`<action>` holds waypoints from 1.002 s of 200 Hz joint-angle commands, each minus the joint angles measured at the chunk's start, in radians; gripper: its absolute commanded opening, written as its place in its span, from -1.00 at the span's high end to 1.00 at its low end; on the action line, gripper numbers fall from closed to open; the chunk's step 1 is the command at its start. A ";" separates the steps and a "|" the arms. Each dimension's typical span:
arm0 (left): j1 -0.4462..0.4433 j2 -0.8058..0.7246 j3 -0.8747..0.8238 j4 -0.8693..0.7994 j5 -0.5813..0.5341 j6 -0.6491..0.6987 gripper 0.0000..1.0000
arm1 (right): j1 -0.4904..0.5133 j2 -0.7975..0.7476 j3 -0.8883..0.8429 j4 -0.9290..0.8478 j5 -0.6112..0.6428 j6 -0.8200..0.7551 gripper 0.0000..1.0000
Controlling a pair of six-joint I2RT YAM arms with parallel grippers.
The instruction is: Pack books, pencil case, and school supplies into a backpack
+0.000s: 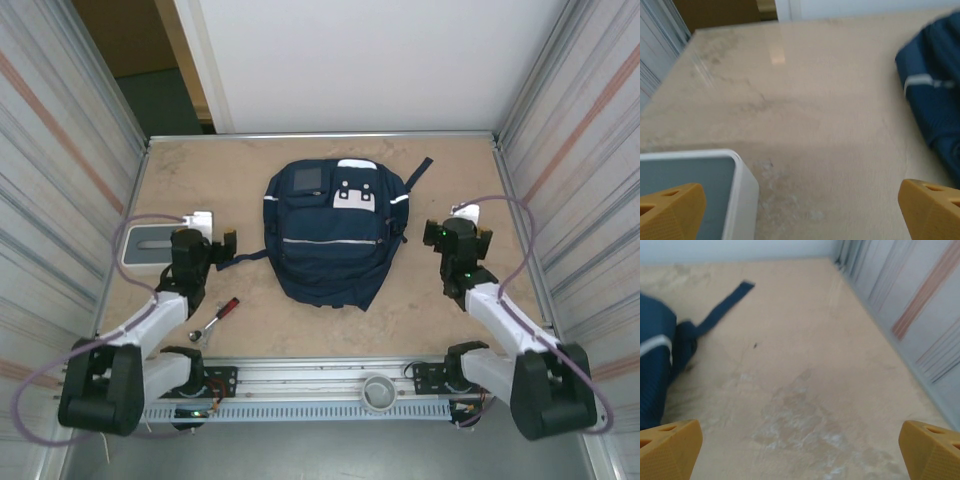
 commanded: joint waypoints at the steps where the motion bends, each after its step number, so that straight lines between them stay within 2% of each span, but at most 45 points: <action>1: 0.009 0.084 0.023 0.094 0.026 0.050 -0.97 | -0.008 0.131 -0.024 0.206 -0.069 -0.027 -0.98; 19: 0.009 0.170 0.025 0.186 0.030 0.073 -0.97 | -0.014 0.241 -0.041 0.322 -0.079 -0.057 -0.98; 29: 0.010 0.183 0.052 0.144 0.059 0.077 -0.97 | -0.010 0.245 -0.017 0.278 -0.109 -0.056 -0.98; 40: 0.010 0.200 0.042 0.203 0.075 0.086 -0.97 | -0.018 0.256 -0.050 0.382 -0.141 -0.073 -0.98; 66: 0.015 0.237 0.019 0.320 0.085 0.115 -0.97 | -0.029 0.268 -0.056 0.420 -0.207 -0.093 -0.98; 83: 0.027 0.338 0.015 0.451 0.058 0.124 -0.97 | -0.032 0.279 -0.058 0.444 -0.222 -0.130 -0.98; 91: 0.037 0.334 0.048 0.373 0.052 0.098 -0.97 | -0.038 0.289 -0.065 0.479 -0.221 -0.148 -0.98; 97: 0.054 0.328 0.075 0.303 0.082 0.081 -0.97 | -0.047 0.299 -0.068 0.500 -0.227 -0.157 -0.98; 108: 0.073 0.363 0.087 0.324 0.093 0.065 -0.97 | -0.075 0.334 -0.076 0.560 -0.251 -0.159 -0.98; 119: 0.112 0.366 0.096 0.301 0.163 0.038 -0.97 | -0.122 0.397 -0.094 0.674 -0.278 -0.129 -0.98; 124: 0.131 0.365 0.092 0.292 0.207 0.029 -0.97 | -0.148 0.400 -0.096 0.658 -0.301 -0.096 -0.98; 132: 0.141 0.384 0.064 0.360 0.239 0.030 -0.97 | -0.198 0.419 -0.094 0.654 -0.372 -0.052 -0.98; 143: 0.135 0.411 0.032 0.471 0.231 0.046 -0.97 | -0.210 0.472 -0.113 0.766 -0.382 -0.052 -0.98; 152: 0.131 0.384 0.051 0.378 0.240 0.045 -0.97 | -0.205 0.450 -0.100 0.699 -0.384 -0.059 -0.98; 165: 0.133 0.410 0.041 0.445 0.239 0.049 -0.97 | -0.202 0.460 -0.082 0.678 -0.404 -0.071 -0.98; 177: 0.134 0.390 0.051 0.385 0.246 0.044 -0.97 | -0.206 0.453 -0.060 0.621 -0.414 -0.068 -0.98; 200: 0.133 0.389 0.047 0.395 0.244 0.045 -0.97 | -0.215 0.456 -0.058 0.626 -0.422 -0.062 -0.98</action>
